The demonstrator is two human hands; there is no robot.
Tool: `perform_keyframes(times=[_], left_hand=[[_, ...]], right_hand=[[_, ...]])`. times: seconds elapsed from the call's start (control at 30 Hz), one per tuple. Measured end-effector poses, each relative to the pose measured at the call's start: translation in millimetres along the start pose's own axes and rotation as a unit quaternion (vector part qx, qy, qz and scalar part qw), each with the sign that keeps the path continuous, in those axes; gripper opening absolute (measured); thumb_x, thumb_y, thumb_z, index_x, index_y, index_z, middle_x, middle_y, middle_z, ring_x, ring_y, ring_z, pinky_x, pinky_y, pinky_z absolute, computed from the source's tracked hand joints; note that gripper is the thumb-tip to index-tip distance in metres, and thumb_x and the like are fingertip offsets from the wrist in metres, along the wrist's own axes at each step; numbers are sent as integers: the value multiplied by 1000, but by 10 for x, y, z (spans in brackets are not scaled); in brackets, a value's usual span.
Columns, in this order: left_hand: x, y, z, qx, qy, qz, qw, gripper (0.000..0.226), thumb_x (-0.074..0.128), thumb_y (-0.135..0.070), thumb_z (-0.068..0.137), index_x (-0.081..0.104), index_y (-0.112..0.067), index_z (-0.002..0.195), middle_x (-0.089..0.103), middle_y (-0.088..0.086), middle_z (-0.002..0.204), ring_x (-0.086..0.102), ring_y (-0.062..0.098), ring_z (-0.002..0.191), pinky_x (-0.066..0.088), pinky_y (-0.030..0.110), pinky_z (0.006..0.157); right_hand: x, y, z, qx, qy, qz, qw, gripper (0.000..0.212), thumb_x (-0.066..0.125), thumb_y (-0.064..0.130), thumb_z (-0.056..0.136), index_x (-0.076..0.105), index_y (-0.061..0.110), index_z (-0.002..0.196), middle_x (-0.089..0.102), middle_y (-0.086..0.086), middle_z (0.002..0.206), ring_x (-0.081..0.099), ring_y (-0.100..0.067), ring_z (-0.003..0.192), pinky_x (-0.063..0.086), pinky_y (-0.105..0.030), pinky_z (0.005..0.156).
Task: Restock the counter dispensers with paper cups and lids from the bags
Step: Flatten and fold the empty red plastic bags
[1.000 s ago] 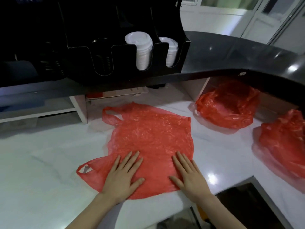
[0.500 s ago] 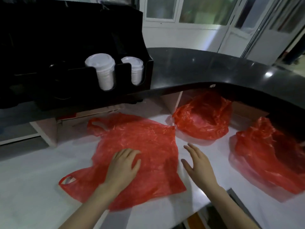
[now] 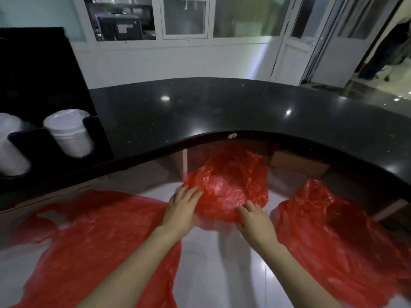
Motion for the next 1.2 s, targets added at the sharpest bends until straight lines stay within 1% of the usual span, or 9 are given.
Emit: perform_keyframes(times=[0.07, 0.17, 0.27, 0.37, 0.57, 0.67, 0.87, 1.03, 1.2], left_hand=[[101, -69, 90, 23, 28, 45, 998, 69, 61, 0, 74, 50, -20, 139, 42, 2, 149, 28, 30, 143, 13, 43, 119], [58, -246, 125, 33, -8, 14, 999, 39, 74, -20, 70, 63, -20, 107, 61, 0, 118, 51, 26, 122, 27, 41, 115], [-36, -317, 89, -64, -21, -139, 988, 24, 69, -37, 84, 57, -25, 100, 67, -4, 99, 62, 20, 93, 49, 37, 86], [-181, -335, -34, -142, -66, -289, 944, 15, 64, -39, 89, 53, -29, 92, 69, -4, 85, 67, 19, 81, 54, 40, 76], [-585, -416, -516, -137, -112, -472, 864, 11, 62, -26, 94, 61, -17, 101, 71, -1, 87, 69, 19, 82, 57, 45, 79], [-815, -387, -939, -92, -79, -510, 851, 11, 67, -19, 90, 59, -18, 98, 71, -4, 83, 69, 12, 77, 56, 33, 70], [-1404, 277, -1809, -93, -119, -428, 891, 38, 81, -4, 75, 63, -25, 101, 72, -10, 94, 66, -5, 87, 48, 14, 80], [-1977, 1092, -2438, -149, -203, -383, 889, 32, 71, 2, 80, 65, -27, 91, 70, -21, 82, 62, -10, 79, 47, 16, 73], [-2326, 1758, -3107, -186, -213, -255, 925, 42, 71, -2, 82, 61, -43, 83, 69, -20, 85, 63, -7, 81, 49, 25, 74]], right_hand=[[-113, -169, -8, -18, -63, 27, 997, 21, 72, 16, 74, 64, 17, 93, 55, -1, 92, 57, -32, 80, 47, -42, 60], [-395, -382, -62, -5, -131, 109, 985, 35, 68, 11, 82, 61, 19, 115, 53, -2, 122, 56, -29, 102, 53, -40, 71], [-665, -545, -227, 71, -197, 182, 961, 57, 68, 14, 86, 45, 25, 138, 27, 1, 151, 51, -19, 119, 55, -34, 78], [-760, -514, -516, 127, -239, 209, 940, 52, 67, 22, 88, 46, 18, 135, 32, 0, 143, 50, -23, 120, 49, -34, 92], [-368, 389, -775, 75, 4, 344, 936, 90, 65, 60, 79, 21, 30, 151, 37, 17, 138, 41, -2, 124, 39, -27, 104], [-417, 825, -809, 77, -34, 406, 910, 57, 68, 28, 84, 43, 29, 136, 61, 17, 117, 57, -1, 110, 47, -24, 93], [-777, 1594, -896, 64, -103, 374, 920, 46, 54, -7, 79, 59, 26, 110, 61, 17, 83, 56, 2, 69, 41, -20, 70], [-893, 1961, -927, 59, -98, 341, 933, 52, 48, -6, 86, 49, 11, 134, 53, 7, 106, 51, -13, 96, 40, -25, 80], [-1000, 2171, -900, 35, -146, 347, 926, 47, 43, -17, 77, 61, 7, 112, 66, -4, 99, 63, -28, 96, 48, -33, 84]])
Point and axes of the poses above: each hand's wrist, its own z-axis towards the middle knuckle, its own x-axis out of the palm, y = z × x, the point moved 7 cm from there along z, towards the middle knuckle
